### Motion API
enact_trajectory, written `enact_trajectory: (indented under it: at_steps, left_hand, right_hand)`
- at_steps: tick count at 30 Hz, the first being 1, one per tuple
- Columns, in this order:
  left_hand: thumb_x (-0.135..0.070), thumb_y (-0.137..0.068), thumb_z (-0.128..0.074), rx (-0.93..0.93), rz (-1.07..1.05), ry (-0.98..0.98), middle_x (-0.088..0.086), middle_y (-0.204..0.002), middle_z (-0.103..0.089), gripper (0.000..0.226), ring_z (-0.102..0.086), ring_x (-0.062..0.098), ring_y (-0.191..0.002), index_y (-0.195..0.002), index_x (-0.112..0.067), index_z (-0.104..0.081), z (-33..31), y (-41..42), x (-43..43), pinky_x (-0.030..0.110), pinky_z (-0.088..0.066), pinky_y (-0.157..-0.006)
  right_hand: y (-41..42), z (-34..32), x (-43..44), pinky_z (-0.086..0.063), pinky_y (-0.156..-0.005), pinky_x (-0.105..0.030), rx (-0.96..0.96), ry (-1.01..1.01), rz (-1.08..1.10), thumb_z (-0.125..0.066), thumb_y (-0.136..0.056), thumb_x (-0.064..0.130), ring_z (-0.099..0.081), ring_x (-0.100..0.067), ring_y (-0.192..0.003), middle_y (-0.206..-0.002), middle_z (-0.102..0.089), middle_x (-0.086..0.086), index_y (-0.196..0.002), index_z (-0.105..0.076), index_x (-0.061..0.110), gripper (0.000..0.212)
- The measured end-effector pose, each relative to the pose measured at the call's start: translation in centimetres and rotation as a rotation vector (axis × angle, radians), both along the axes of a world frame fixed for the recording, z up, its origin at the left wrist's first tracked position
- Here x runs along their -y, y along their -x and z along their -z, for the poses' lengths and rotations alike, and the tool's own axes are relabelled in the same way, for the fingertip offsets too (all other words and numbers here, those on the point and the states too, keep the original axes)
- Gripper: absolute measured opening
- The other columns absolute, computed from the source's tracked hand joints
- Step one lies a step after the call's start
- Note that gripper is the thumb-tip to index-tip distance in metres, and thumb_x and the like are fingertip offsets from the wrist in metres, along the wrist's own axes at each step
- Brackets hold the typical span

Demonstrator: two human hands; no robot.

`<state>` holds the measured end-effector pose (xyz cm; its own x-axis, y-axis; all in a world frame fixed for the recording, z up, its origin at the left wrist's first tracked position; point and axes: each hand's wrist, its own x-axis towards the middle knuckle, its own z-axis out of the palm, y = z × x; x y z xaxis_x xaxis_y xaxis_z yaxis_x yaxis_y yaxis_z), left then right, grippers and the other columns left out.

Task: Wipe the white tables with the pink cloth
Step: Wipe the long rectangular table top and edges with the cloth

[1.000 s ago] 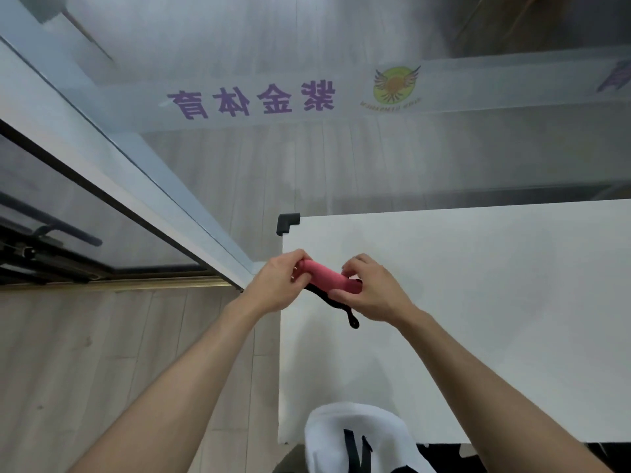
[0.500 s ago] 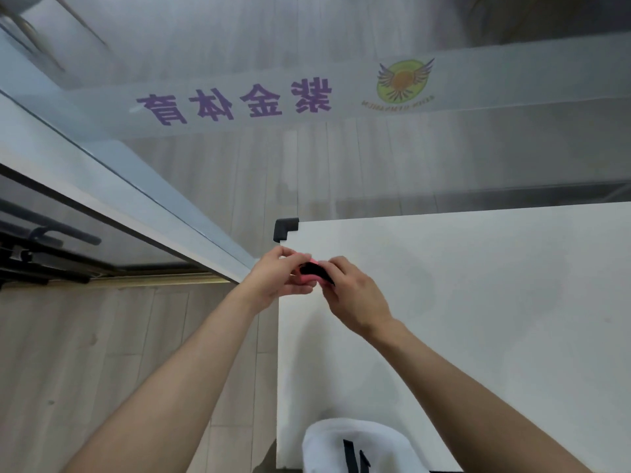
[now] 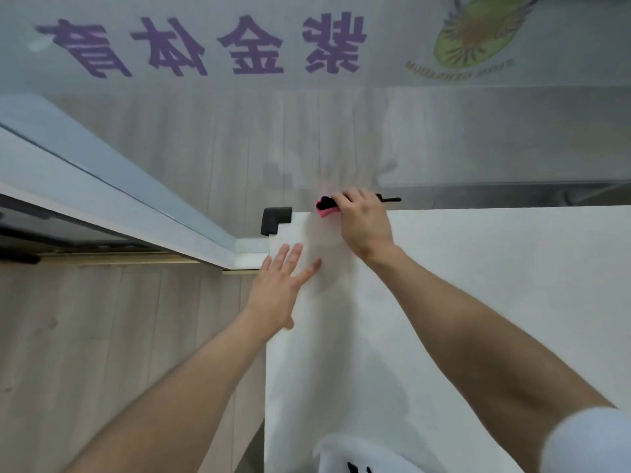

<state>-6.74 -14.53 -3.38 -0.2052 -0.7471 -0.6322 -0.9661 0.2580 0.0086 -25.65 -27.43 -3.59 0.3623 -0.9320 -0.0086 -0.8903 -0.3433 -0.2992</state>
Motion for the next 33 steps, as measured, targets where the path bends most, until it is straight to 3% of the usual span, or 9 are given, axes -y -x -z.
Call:
enact_trajectory:
  at_steps: [3, 9, 12, 16, 18, 23, 26, 30, 33]
  left_hand:
    - [-0.041, -0.073, -0.1, -0.01, -0.018, 0.019, 0.01, -0.178, 0.028, 0.152, 0.019, 0.034, -0.167, -0.171, -0.043, 0.016, 0.4, -0.1, -0.1, 0.052, -0.006, -0.136]
    - [-0.042, -0.071, -0.101, -0.033, -0.036, 0.03, 0.01, -0.176, 0.034, 0.156, 0.026, 0.033, -0.165, -0.169, -0.044, 0.02, 0.6, -0.1, -0.3, 0.053, 0.001, -0.137]
    - [-0.041, -0.069, -0.102, -0.054, -0.053, 0.025, 0.008, -0.177, 0.032, 0.156, 0.024, 0.032, -0.166, -0.169, -0.045, 0.018, 0.4, -0.2, -0.3, 0.052, 0.001, -0.137]
    - [-0.037, -0.071, -0.102, -0.082, -0.073, 0.037, 0.008, -0.178, 0.03, 0.154, 0.024, 0.032, -0.166, -0.17, -0.044, 0.016, 0.2, -0.1, -0.4, 0.051, 0.004, -0.137]
    - [-0.034, -0.071, -0.102, -0.07, -0.074, 0.044, 0.009, -0.178, 0.029, 0.154, 0.023, 0.033, -0.166, -0.17, -0.044, 0.015, 0.0, 0.1, -0.5, 0.052, 0.003, -0.137]
    - [-0.039, -0.068, -0.102, -0.02, -0.057, 0.04, 0.012, -0.18, 0.023, 0.154, 0.017, 0.034, -0.168, -0.171, -0.041, 0.012, -1.0, 0.7, 0.0, 0.053, -0.004, -0.137]
    - [-0.041, -0.069, -0.102, -0.02, -0.047, 0.028, 0.012, -0.179, 0.024, 0.155, 0.017, 0.035, -0.168, -0.171, -0.041, 0.015, -1.5, 0.7, 0.0, 0.053, -0.005, -0.137]
    - [-0.039, -0.071, -0.102, -0.028, -0.049, 0.02, 0.01, -0.18, 0.024, 0.154, 0.017, 0.035, -0.168, -0.171, -0.041, 0.016, -1.4, 0.6, 0.0, 0.053, -0.004, -0.137]
    - [-0.038, -0.069, -0.103, -0.015, -0.046, 0.023, 0.012, -0.18, 0.023, 0.156, 0.016, 0.037, -0.168, -0.171, -0.041, 0.016, -1.5, 0.9, 0.0, 0.054, -0.007, -0.137]
  right_hand:
    - [-0.4, 1.9, -0.5, -0.039, -0.112, -0.04, -0.052, -0.069, -0.023, -0.05, -0.092, 0.003, -0.061, -0.034, -0.113, -0.118, -0.069, -0.007, -0.131, -0.067, 0.016, 0.045]
    - [-6.1, 2.3, 0.1, -0.04, -0.103, -0.042, 0.01, -0.17, -0.074, -0.054, -0.091, 0.01, -0.062, -0.035, -0.111, -0.116, -0.07, -0.008, -0.134, -0.067, 0.018, 0.046]
    - [-3.9, 2.3, 0.1, -0.042, -0.106, -0.044, 0.051, -0.156, -0.14, -0.053, -0.092, 0.007, -0.061, -0.036, -0.112, -0.119, -0.07, -0.009, -0.138, -0.066, 0.017, 0.048]
    - [5.0, 2.5, 0.8, -0.041, -0.107, -0.046, -0.089, -0.134, 0.049, -0.051, -0.09, 0.007, -0.06, -0.039, -0.112, -0.116, -0.069, -0.012, -0.132, -0.068, 0.013, 0.045]
    - [4.1, 2.5, 0.4, -0.04, -0.105, -0.046, -0.122, -0.152, 0.132, -0.048, -0.088, 0.014, -0.059, -0.039, -0.111, -0.115, -0.068, -0.013, -0.127, -0.068, 0.012, 0.044]
    - [-6.8, 1.7, -1.1, -0.035, -0.11, -0.04, 0.01, -0.209, -0.029, -0.057, -0.09, 0.018, -0.057, -0.032, -0.117, -0.122, -0.066, -0.005, -0.136, -0.064, 0.018, 0.046]
    - [-2.2, 1.3, -0.6, -0.038, -0.114, -0.04, 0.093, -0.179, -0.082, -0.055, -0.089, 0.006, -0.059, -0.034, -0.121, -0.128, -0.069, -0.008, -0.139, -0.065, 0.015, 0.052]
    - [10.3, 1.4, 0.2, -0.042, -0.109, -0.048, 0.009, -0.083, 0.187, -0.052, -0.088, 0.0, -0.062, -0.041, -0.116, -0.123, -0.073, -0.017, -0.129, -0.071, 0.007, 0.046]
    - [7.0, 1.8, -0.3, -0.039, -0.105, -0.048, -0.047, -0.08, 0.287, -0.054, -0.095, 0.008, -0.06, -0.041, -0.112, -0.116, -0.068, -0.017, -0.121, -0.071, 0.009, 0.031]
